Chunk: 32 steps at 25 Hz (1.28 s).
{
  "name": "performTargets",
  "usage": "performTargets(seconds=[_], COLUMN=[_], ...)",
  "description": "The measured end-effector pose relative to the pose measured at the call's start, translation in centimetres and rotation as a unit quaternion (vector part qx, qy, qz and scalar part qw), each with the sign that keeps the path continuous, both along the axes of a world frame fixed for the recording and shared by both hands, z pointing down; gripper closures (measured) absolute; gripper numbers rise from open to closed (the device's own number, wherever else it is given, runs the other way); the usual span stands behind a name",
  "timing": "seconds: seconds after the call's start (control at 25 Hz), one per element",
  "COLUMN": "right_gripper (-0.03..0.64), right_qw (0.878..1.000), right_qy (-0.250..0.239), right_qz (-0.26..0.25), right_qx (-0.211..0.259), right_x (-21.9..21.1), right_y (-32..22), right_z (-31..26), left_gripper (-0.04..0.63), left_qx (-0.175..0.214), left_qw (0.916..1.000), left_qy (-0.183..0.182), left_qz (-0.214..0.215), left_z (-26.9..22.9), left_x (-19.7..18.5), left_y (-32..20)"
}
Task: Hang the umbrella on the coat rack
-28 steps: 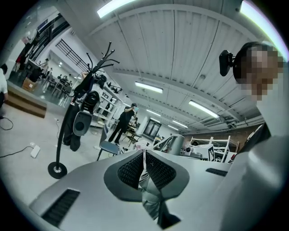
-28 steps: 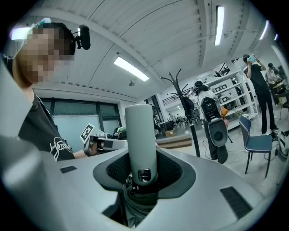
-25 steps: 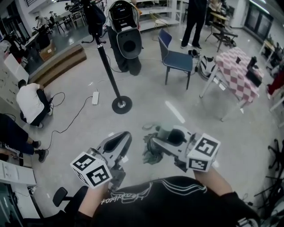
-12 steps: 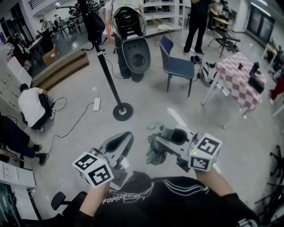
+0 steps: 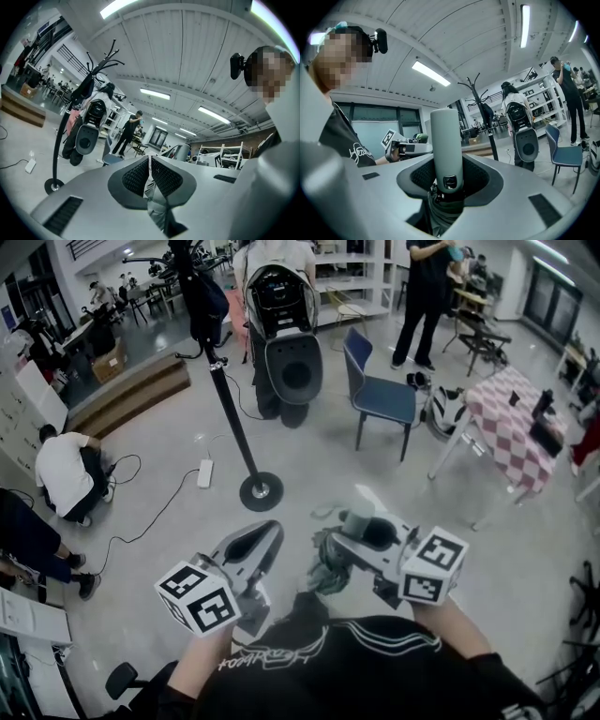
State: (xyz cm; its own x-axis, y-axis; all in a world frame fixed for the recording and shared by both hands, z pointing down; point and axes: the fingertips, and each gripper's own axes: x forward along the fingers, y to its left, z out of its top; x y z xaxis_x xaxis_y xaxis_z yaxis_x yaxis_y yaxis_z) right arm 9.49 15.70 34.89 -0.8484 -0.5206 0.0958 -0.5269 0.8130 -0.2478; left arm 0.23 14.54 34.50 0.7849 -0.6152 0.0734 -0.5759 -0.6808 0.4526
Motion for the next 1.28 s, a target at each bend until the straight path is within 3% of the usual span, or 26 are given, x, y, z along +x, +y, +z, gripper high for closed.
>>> performTargets(seconds=[0.88, 1.28], right_gripper=[0.459, 0.459], right_qw=[1.0, 0.999], right_qy=[0.023, 0.032], right_qz=[0.012, 0.003], right_qx=[-0.005, 0.005], right_x=[-3.9, -6.0], right_y=[-23.6, -30.3], right_z=[-0.8, -0.6], left_gripper=[0.58, 0.58], left_qx=[-0.026, -0.032], left_qw=[0.9995, 0.9988], left_qy=[0.021, 0.032], left_qz=[0.003, -0.019], left_z=[0.2, 1.2], left_x=[-5.1, -8.4], left_y=[-24.5, -31.6])
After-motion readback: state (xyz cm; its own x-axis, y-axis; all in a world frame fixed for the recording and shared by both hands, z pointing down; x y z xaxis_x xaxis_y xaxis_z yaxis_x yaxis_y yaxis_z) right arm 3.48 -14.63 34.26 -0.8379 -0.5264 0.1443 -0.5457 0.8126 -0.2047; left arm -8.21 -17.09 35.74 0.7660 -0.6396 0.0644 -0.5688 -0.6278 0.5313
